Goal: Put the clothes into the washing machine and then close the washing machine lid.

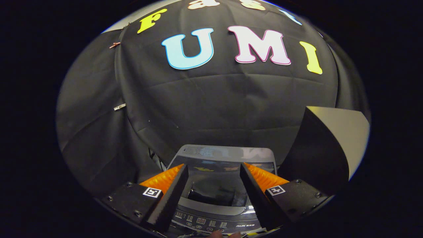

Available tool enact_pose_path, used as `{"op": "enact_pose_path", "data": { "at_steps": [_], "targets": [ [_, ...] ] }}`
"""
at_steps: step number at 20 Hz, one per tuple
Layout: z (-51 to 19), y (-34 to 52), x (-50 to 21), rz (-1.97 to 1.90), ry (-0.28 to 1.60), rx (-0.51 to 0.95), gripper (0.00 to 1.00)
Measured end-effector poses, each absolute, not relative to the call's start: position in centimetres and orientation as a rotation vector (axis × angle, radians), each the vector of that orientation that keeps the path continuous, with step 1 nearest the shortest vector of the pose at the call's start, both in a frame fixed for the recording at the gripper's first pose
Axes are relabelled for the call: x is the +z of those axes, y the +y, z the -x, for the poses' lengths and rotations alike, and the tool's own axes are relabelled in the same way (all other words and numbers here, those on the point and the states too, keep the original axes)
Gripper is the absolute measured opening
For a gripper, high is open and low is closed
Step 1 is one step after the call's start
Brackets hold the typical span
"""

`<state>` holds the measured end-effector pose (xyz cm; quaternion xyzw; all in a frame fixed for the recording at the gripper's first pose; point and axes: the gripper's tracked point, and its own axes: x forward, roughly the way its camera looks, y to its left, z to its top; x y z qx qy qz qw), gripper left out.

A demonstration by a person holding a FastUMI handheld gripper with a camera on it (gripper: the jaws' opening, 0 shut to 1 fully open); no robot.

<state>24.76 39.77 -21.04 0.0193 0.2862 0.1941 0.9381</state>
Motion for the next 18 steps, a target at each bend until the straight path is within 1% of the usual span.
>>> {"op": "enact_pose_path", "data": {
  "at_steps": [10,18],
  "targets": [
    [-22.9,38.7,-16.3,0.002,0.435,0.398,0.99],
    [-20.7,36.2,-10.5,0.006,0.274,0.38,0.99]
  ]
}}
